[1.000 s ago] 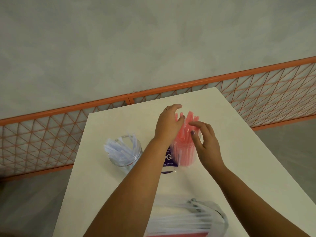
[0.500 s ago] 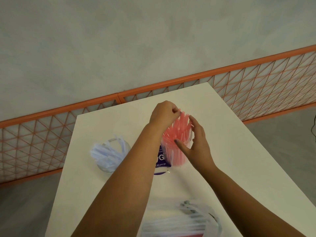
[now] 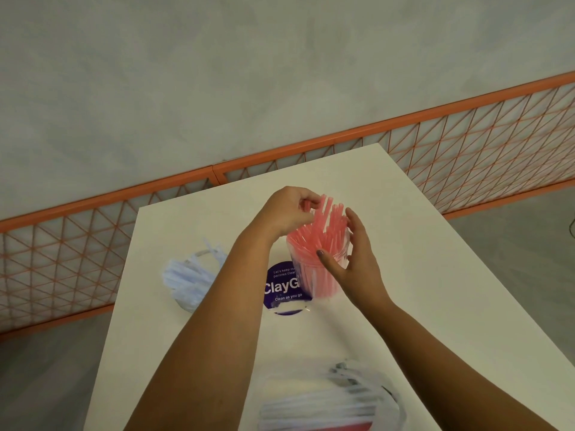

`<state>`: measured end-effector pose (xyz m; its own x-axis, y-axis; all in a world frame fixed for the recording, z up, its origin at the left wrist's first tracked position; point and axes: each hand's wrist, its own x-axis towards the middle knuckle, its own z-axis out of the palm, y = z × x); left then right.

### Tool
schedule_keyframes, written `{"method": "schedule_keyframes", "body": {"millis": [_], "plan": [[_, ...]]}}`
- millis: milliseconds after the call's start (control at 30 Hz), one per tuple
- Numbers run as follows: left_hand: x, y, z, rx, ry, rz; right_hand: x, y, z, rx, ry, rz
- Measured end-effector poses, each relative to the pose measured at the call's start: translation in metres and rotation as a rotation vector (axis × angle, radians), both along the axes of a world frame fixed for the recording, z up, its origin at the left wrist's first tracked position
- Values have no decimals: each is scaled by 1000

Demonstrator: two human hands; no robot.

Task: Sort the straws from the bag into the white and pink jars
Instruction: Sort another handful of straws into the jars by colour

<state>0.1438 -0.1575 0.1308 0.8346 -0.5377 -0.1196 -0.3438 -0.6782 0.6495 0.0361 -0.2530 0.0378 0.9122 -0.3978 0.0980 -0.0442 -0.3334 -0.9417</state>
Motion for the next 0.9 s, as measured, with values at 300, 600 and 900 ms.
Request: {"method": "schedule_keyframes", "body": {"millis": [300, 600, 900], "plan": [[-3, -13, -11, 110, -301, 83, 0, 1, 1, 17, 2, 6], [-7, 5, 9, -215, -354, 218, -2, 0, 10, -117, -50, -59], [-46, 51, 77, -640, -576, 316, -1, 35, 71, -207, -382, -88]]}}
